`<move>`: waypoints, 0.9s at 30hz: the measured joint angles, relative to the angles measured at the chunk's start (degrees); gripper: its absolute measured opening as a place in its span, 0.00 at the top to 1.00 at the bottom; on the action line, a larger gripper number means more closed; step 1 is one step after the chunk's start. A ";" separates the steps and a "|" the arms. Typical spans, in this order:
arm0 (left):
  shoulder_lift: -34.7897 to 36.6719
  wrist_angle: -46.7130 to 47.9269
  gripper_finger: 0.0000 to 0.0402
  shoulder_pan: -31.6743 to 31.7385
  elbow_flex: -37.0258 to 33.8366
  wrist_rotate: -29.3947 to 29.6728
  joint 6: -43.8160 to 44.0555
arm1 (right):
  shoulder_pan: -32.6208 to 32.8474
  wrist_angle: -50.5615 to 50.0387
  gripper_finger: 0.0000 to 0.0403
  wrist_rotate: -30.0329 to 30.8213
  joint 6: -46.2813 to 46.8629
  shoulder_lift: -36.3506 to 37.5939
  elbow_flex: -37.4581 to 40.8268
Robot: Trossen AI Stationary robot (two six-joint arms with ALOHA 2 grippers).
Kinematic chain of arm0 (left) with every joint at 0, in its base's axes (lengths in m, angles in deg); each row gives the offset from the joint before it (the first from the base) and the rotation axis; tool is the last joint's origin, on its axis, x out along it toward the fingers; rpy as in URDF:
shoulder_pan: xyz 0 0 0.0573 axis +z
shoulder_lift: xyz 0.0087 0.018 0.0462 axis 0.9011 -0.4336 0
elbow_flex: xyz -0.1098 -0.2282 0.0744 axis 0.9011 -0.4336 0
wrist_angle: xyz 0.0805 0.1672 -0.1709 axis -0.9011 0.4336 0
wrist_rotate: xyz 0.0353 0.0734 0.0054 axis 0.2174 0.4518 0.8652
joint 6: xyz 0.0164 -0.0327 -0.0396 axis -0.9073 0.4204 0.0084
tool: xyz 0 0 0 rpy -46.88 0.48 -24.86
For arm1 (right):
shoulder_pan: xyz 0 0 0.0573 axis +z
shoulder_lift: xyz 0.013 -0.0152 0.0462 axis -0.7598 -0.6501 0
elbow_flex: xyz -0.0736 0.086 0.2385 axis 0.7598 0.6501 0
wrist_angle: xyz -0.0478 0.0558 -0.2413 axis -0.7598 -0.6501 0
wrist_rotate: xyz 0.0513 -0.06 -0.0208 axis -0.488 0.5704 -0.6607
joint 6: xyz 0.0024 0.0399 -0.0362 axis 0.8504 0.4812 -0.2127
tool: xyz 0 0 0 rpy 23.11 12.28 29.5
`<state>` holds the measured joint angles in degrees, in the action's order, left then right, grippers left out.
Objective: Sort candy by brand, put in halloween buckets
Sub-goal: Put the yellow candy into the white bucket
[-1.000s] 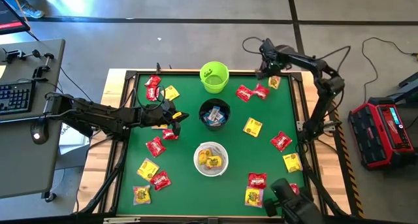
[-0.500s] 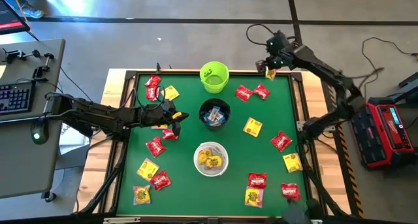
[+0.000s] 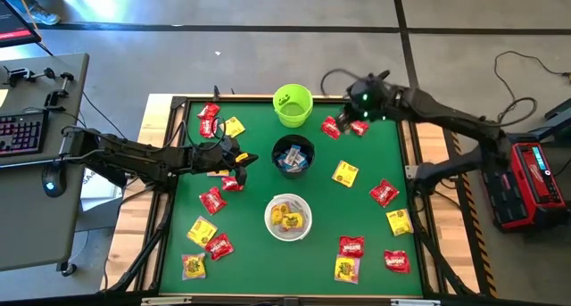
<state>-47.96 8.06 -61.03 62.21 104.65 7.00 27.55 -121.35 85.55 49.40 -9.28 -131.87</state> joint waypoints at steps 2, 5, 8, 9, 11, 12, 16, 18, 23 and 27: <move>0.01 -0.01 1.00 0.00 0.00 0.00 0.00 | 4.45 0.74 1.00 1.50 2.00 -0.22 0.00; -0.01 -0.01 1.00 0.00 0.00 0.00 0.00 | 10.54 1.79 1.00 3.37 5.02 -0.48 0.00; -0.01 0.00 1.00 -0.02 0.00 0.00 0.00 | 16.14 4.22 1.00 4.09 6.43 -0.81 0.00; -0.01 0.00 1.00 -0.01 0.00 0.02 -0.03 | 17.85 4.85 1.00 4.08 6.45 -1.06 0.00; 0.00 0.03 1.00 -0.02 0.00 0.01 -0.63 | 21.10 6.61 1.00 4.07 6.71 -1.77 0.00; -0.01 0.02 1.00 -0.02 0.00 0.02 -0.93 | 22.49 7.00 1.00 4.06 7.32 -2.24 0.00; -0.01 -0.54 1.00 -0.02 -0.02 0.00 -0.86 | 26.92 8.85 1.00 3.97 9.01 -4.53 0.00; -0.01 -1.73 1.00 -0.02 -0.02 0.00 -0.64 | 29.09 10.32 1.00 3.60 8.00 -6.08 0.00; -0.01 -2.24 1.00 -0.04 -0.02 0.00 -1.41 | 33.28 15.73 1.00 -1.00 6.59 -10.37 0.00; -0.01 -2.22 1.00 -0.04 -0.02 0.00 -1.44 | 34.84 19.95 1.00 -3.68 7.00 -14.06 0.00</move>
<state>-47.97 5.84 -61.08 62.19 104.65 5.56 62.39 -101.40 81.88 56.40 -23.34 -131.87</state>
